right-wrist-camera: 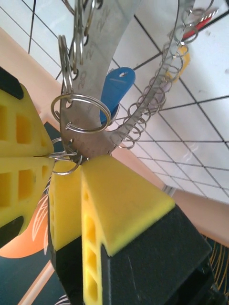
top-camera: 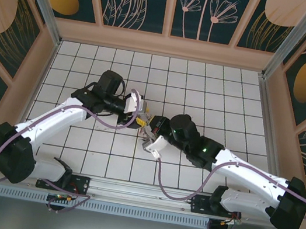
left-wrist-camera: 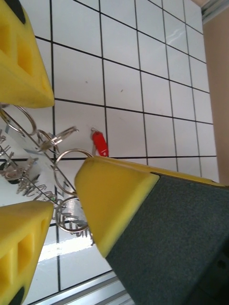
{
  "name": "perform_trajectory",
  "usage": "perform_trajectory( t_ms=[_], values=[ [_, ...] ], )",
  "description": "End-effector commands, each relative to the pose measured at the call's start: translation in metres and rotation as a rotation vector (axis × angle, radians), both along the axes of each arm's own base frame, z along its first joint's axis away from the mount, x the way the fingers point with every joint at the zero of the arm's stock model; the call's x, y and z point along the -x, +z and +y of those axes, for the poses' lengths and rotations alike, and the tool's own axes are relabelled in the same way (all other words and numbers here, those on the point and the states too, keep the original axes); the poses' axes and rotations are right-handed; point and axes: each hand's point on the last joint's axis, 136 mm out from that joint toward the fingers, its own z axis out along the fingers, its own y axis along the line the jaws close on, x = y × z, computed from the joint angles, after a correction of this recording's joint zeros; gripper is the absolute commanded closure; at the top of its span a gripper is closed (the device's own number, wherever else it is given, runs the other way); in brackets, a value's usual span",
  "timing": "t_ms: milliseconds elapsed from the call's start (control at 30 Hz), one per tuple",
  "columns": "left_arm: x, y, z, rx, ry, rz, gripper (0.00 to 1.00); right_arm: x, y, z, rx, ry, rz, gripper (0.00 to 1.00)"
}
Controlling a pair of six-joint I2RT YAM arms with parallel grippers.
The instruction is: Put the keys on the keyring
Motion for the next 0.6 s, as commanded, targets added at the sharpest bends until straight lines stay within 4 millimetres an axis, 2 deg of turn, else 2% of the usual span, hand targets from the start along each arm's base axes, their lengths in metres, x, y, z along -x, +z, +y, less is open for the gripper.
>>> perform_trajectory(
  t_ms=[0, 267, 567],
  values=[
    [0.005, 0.003, 0.008, -0.045, -0.003, -0.06, 0.43, 0.008, 0.011, 0.003, 0.051, 0.073, -0.061, 1.0],
    [0.003, -0.016, 0.011, -0.018, 0.054, -0.05, 0.42, 0.006, 0.024, -0.007, 0.083, 0.039, -0.071, 1.0],
    [-0.003, -0.025, 0.002, 0.01, 0.043, -0.022, 0.46, 0.001, 0.023, -0.005, 0.093, 0.017, -0.068, 1.0]
  ],
)
